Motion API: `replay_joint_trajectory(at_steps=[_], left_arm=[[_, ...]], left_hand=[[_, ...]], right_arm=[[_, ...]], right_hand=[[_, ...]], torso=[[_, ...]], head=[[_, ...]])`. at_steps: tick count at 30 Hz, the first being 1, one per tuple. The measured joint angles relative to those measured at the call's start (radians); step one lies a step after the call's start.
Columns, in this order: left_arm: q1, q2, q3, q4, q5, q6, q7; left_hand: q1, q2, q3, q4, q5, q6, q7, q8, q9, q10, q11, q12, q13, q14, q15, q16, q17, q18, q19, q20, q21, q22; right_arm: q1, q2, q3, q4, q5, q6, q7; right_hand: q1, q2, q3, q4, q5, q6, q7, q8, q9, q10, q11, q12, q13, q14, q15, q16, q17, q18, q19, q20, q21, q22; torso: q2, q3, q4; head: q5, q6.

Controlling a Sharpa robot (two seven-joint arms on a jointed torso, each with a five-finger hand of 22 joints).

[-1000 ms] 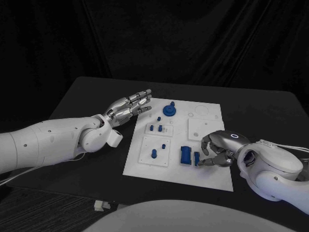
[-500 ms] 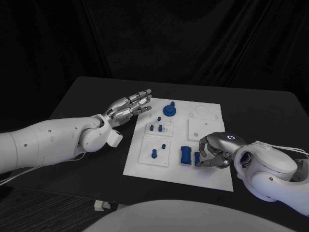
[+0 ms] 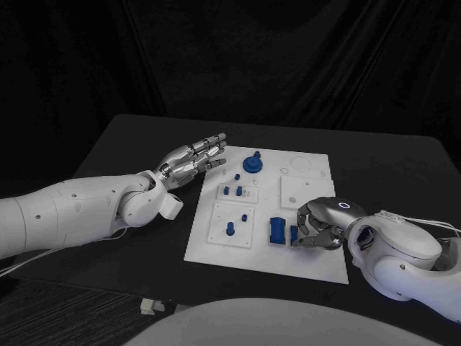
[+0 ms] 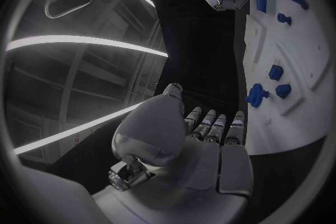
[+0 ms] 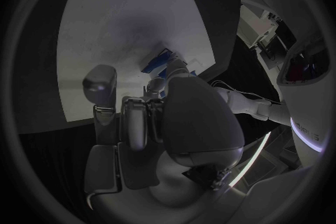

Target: Assemble the parts on the task board

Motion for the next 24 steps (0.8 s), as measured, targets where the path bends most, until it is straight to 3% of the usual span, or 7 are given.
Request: replay_joint_trajectory(at_steps=[6, 9, 16, 21, 24], left_arm=[[0.000, 0.000, 0.000, 0.000, 0.000, 0.001, 0.000], [0.000, 0.000, 0.000, 0.000, 0.000, 0.002, 0.000], [0.000, 0.000, 0.000, 0.000, 0.000, 0.004, 0.000], [0.000, 0.000, 0.000, 0.000, 0.000, 0.005, 0.000], [0.000, 0.000, 0.000, 0.000, 0.000, 0.006, 0.000]], left_hand=[[0.000, 0.000, 0.000, 0.000, 0.000, 0.000, 0.000, 0.000, 0.000, 0.000, 0.000, 0.000, 0.000, 0.000, 0.000, 0.000, 0.000, 0.000, 0.000, 0.000, 0.000, 0.000], [0.000, 0.000, 0.000, 0.000, 0.000, 0.000, 0.000, 0.000, 0.000, 0.000, 0.000, 0.000, 0.000, 0.000, 0.000, 0.000, 0.000, 0.000, 0.000, 0.000, 0.000, 0.000], [0.005, 0.005, 0.000, 0.000, 0.000, 0.000, 0.000, 0.000, 0.001, 0.000, 0.000, 0.000, 0.000, 0.000, 0.000, 0.000, 0.000, 0.000, 0.000, 0.000, 0.000, 0.000], [0.005, 0.005, 0.006, 0.000, 0.000, 0.004, 0.004, 0.000, 0.001, 0.000, 0.000, 0.000, 0.000, 0.000, 0.000, 0.000, 0.000, 0.000, 0.000, 0.000, 0.000, 0.000], [0.005, 0.005, 0.006, 0.000, 0.000, 0.004, 0.004, 0.000, 0.001, 0.000, 0.000, 0.000, 0.000, 0.000, 0.000, 0.000, 0.000, 0.000, 0.000, 0.000, 0.000, 0.000]], right_arm=[[0.000, 0.004, 0.000, -0.004, 0.004, -0.002, -0.007], [0.000, 0.007, 0.001, -0.005, 0.007, -0.002, -0.011], [0.000, 0.012, 0.002, -0.005, 0.012, -0.002, -0.013], [0.000, 0.016, 0.003, -0.010, 0.014, -0.001, -0.014], [-0.001, 0.019, 0.004, -0.016, 0.015, -0.001, -0.015]], right_hand=[[0.001, 0.006, -0.008, -0.008, 0.000, 0.036, -0.003, 0.031, 0.021, 0.000, 0.000, 0.000, 0.000, 0.000, 0.000, 0.000, 0.000, 0.000, 0.000, 0.000, 0.000, 0.000], [0.002, 0.007, -0.012, -0.012, 0.000, 0.036, -0.003, 0.031, 0.022, 0.000, 0.000, 0.000, 0.000, 0.000, 0.000, 0.000, 0.000, 0.000, 0.000, 0.000, 0.000, 0.000], [0.032, 0.031, -0.013, -0.040, -0.004, 0.041, -0.005, 0.037, 0.028, 0.000, 0.000, 0.000, 0.000, 0.000, 0.000, 0.000, 0.000, 0.000, 0.000, 0.000, 0.000, 0.000], [0.033, 0.027, -0.032, -0.040, -0.004, 0.052, -0.002, 0.048, 0.038, 0.000, 0.000, 0.000, 0.000, 0.000, 0.000, 0.000, 0.000, 0.000, 0.000, 0.000, 0.000, 0.001], [0.018, 0.012, -0.052, -0.031, -0.003, 0.052, -0.002, 0.048, 0.038, 0.000, 0.000, 0.000, 0.000, 0.000, 0.000, 0.000, 0.000, 0.000, 0.000, 0.000, 0.000, 0.001]], torso=[[0.000, 0.0000, -0.0001], [0.000, 0.0000, -0.0001], [0.000, 0.0000, -0.0002], [0.000, 0.0000, -0.0001], [0.000, 0.0000, -0.0001]], head=[[-0.001, 0.000], [0.001, 0.000], [0.002, 0.000], [0.000, 0.000], [0.001, 0.000]])
